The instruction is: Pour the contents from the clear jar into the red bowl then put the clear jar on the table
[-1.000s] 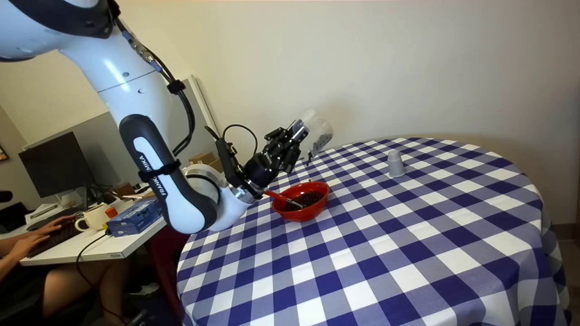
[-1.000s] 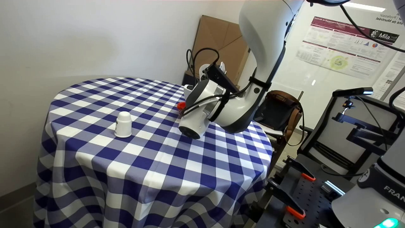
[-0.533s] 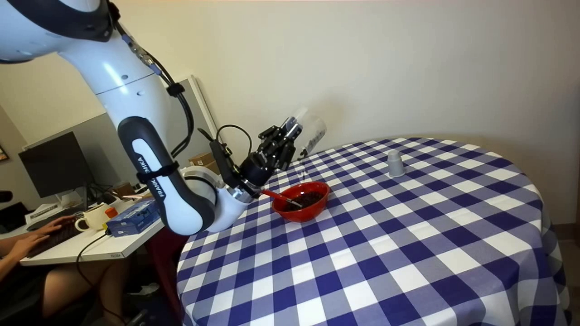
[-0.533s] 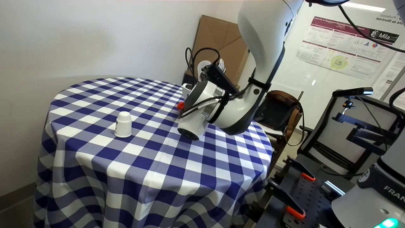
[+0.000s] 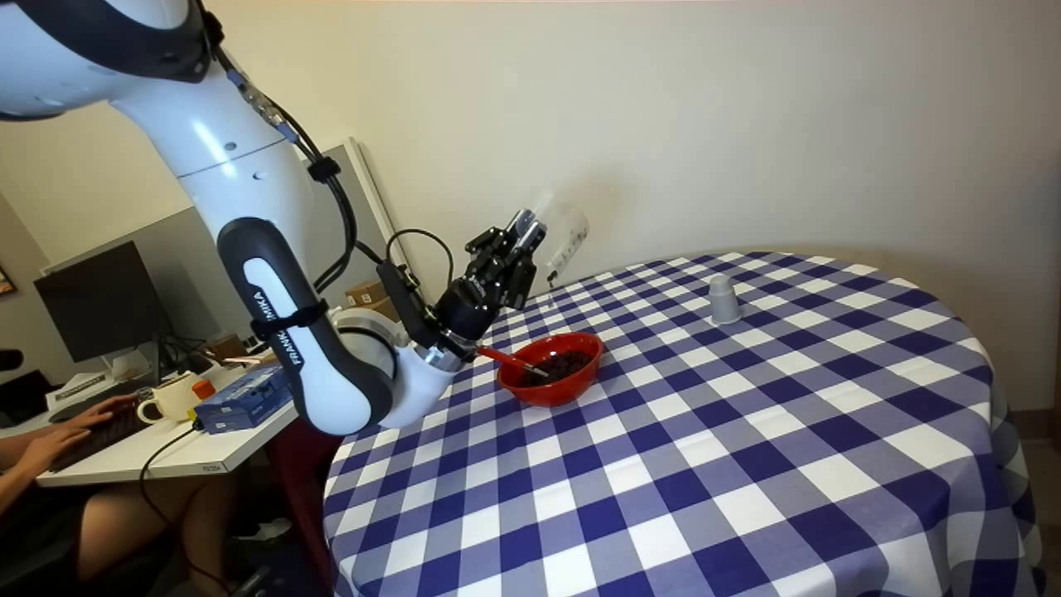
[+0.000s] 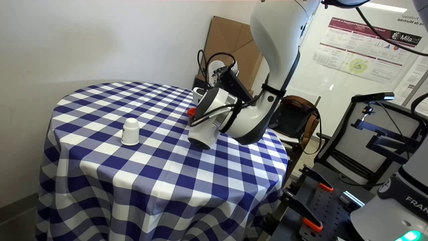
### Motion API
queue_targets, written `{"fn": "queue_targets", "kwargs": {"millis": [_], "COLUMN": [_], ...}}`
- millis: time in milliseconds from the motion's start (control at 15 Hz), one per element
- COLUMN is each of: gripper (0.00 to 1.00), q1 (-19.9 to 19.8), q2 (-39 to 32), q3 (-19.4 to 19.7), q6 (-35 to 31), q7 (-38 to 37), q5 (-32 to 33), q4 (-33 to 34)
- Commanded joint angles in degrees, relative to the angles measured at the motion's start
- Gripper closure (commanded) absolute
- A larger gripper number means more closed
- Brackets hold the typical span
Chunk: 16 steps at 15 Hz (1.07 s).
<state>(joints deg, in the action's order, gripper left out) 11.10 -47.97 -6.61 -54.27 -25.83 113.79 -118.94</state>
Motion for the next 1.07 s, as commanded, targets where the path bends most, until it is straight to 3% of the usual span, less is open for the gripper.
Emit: {"fn": "queue_targets", "kwargs": {"millis": [0,600,1000], "gripper": [0.89,0.89,0.89], "q1": [0.1,-1.7,-5.5], "q2": [-1.0,0.3,4.3], "q3": [-0.3,-2.3,-4.7], "q6": [3.1,0.8,-12.3], "q7": [-2.4,-1.1,7.5], "q5": [1.1,-1.4,-7.4], "q4": [0.8,2.8,6.8]}}
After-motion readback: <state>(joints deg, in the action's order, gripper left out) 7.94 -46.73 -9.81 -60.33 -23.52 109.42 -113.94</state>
